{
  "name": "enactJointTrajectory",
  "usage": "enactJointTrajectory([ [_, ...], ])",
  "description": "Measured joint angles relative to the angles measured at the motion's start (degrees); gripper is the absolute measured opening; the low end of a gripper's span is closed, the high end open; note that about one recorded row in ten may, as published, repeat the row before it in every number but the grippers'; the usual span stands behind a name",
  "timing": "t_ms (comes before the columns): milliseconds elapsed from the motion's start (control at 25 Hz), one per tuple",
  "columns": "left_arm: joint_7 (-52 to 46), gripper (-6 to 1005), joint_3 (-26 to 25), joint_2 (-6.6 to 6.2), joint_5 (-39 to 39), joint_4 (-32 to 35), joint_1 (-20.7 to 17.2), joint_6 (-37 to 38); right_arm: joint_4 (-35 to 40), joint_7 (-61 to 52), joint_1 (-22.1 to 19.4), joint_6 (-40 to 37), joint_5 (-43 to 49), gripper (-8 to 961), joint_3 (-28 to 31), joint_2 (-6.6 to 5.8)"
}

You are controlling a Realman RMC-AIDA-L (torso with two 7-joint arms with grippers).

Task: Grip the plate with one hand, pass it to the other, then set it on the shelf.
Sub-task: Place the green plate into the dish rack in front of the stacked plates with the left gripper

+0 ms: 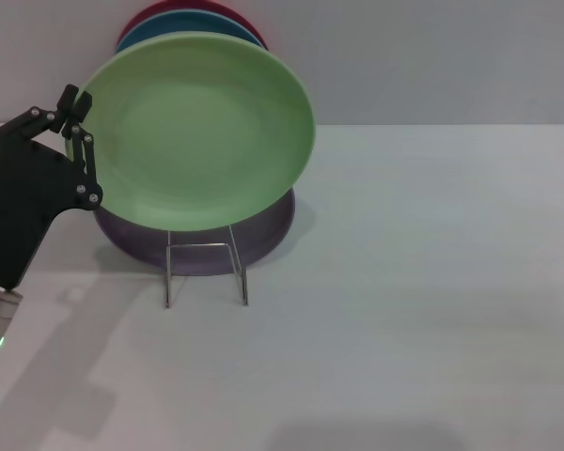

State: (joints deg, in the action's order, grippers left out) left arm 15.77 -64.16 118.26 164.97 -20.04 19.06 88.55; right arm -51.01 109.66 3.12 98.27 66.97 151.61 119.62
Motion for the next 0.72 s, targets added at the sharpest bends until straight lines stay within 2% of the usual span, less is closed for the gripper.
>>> enactJointTrajectory([
  [720,-0.2,32,1.1,0.27,0.1,5.0,1.5,-0.9,-0.1,-0.1,0.2,1.8,-0.4,683,0.0,0.0],
])
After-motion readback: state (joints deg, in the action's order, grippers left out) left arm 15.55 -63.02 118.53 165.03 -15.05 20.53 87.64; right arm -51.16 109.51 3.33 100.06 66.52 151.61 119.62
